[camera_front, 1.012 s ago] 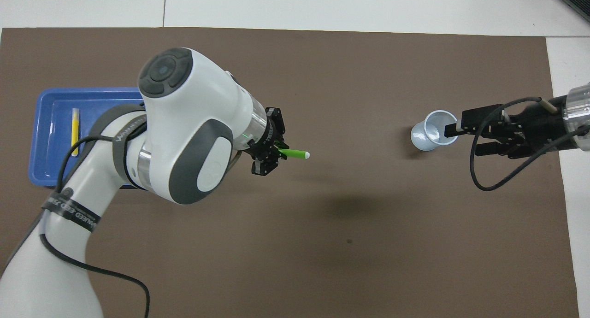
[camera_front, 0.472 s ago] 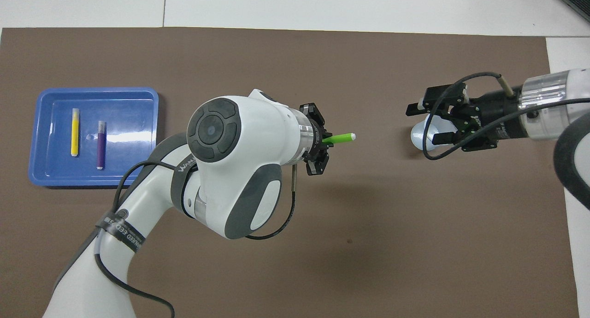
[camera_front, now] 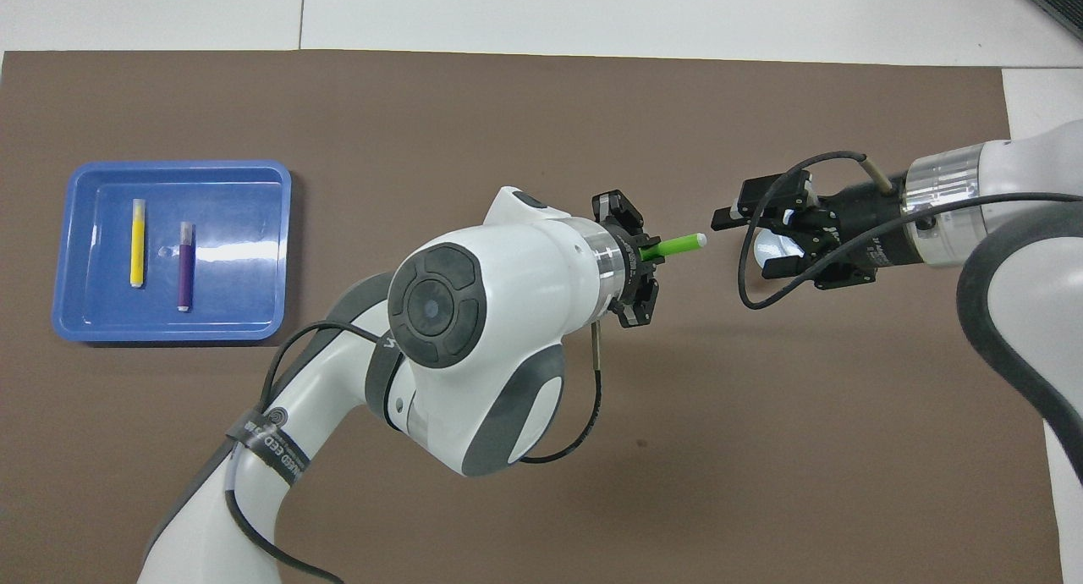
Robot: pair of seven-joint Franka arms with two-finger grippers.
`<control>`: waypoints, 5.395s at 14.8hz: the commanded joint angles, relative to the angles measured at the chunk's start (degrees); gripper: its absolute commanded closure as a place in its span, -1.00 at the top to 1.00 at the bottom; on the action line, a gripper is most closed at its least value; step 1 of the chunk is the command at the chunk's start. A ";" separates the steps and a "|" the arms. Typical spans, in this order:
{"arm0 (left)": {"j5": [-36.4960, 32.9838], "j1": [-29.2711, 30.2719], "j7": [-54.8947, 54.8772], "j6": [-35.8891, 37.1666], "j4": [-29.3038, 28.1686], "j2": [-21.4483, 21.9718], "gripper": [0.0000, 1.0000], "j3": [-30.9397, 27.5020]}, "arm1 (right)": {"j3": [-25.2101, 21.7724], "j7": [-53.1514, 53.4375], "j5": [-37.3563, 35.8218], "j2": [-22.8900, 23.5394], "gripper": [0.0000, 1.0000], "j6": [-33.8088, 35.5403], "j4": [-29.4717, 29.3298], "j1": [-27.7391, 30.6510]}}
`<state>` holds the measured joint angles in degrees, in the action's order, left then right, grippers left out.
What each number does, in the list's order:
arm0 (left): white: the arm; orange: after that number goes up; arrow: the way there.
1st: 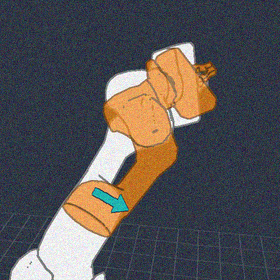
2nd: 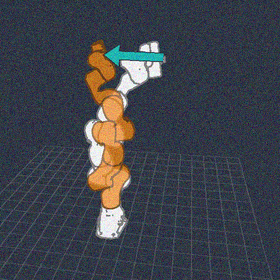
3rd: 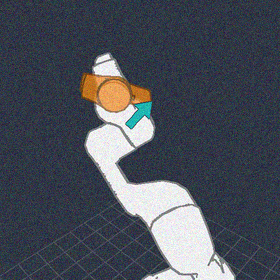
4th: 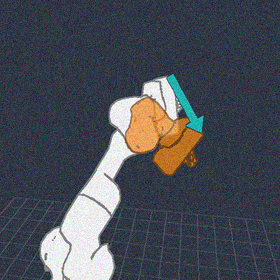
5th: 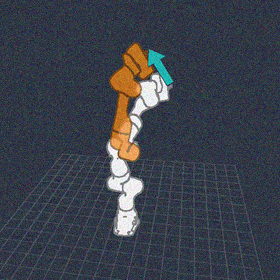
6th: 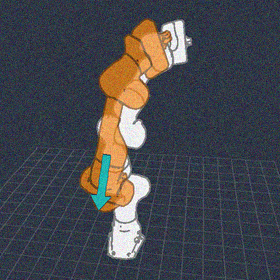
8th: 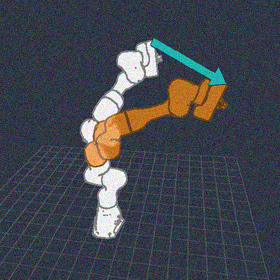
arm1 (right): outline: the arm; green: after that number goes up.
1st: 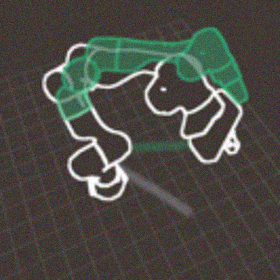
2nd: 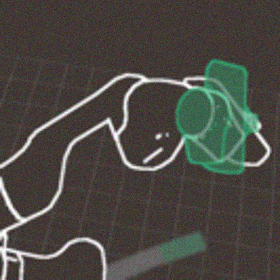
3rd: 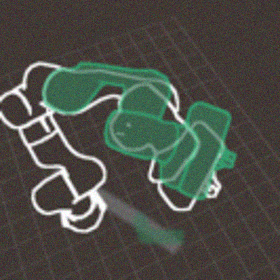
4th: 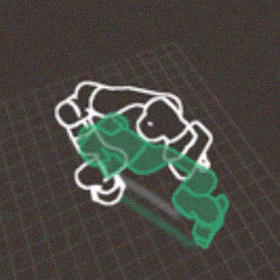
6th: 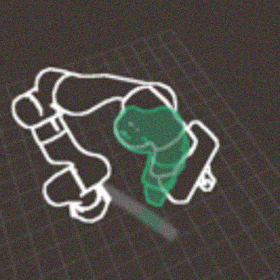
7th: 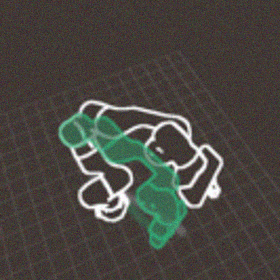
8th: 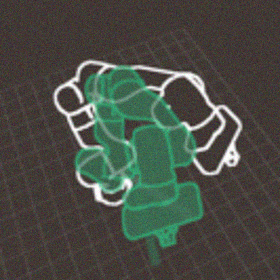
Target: Transfer and insert pens with both arms
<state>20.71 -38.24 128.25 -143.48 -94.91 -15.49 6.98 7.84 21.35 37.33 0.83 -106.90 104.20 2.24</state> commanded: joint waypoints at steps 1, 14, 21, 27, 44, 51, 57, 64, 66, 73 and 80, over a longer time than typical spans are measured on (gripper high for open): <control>1.00 -2.19 2.78 -3.90 -0.98 -0.15 -1.00 -1.01 | 0.07 -2.10 1.43 -0.21 0.82 -1.03 0.65 0.13; 0.92 -5.71 5.34 -13.04 -2.03 -0.85 -1.00 -1.18 | 0.07 -4.47 0.64 -0.21 -0.05 -0.94 0.65 0.13; 0.92 -6.06 5.43 -15.25 -2.91 -0.85 -1.00 -1.18 | 0.07 -4.56 0.55 -0.13 -0.27 -0.94 0.56 0.13; 0.74 -6.15 5.34 -15.16 -2.91 -0.85 -1.00 -1.18 | -0.02 -5.17 0.55 -0.13 -0.62 -1.03 0.65 0.13; 0.39 -5.36 5.16 -5.68 -2.12 1.42 0.57 -1.62 | -0.19 -9.39 -0.15 0.31 -1.00 -2.35 -0.05 1.10; 0.04 2.28 4.38 6.73 -2.21 5.03 1.00 -2.14 | -0.20 -14.83 -19.63 1.37 -1.00 -1.64 -1.73 2.15; -0.23 7.99 -8.25 10.23 -2.65 5.47 1.00 -2.32 | -0.19 -25.55 -35.20 4.70 -1.00 -6.12 -1.72 4.26; -0.32 15.99 -31.54 19.98 -2.65 6.35 1.00 -2.32 | -0.11 -26.53 -36.54 7.96 -1.00 -11.22 -1.81 5.67; -0.32 18.71 -34.64 20.79 -2.47 6.53 1.00 -2.32 | -0.11 -26.53 -36.54 8.83 -1.00 -12.80 -1.72 5.58; -0.32 19.25 -34.38 19.56 -2.39 6.35 1.00 -2.32 | -0.20 -24.69 -36.54 10.86 0.14 -14.30 -1.63 5.23; -9.37 28.10 -55.23 23.06 -3.78 7.14 1.00 -2.50 | -0.02 -22.50 -36.10 8.50 0.49 1.94 -11.65 5.14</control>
<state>12.67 -13.88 83.54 -123.07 -96.53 -10.32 4.10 7.23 -3.54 2.10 10.52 -109.71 95.80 7.12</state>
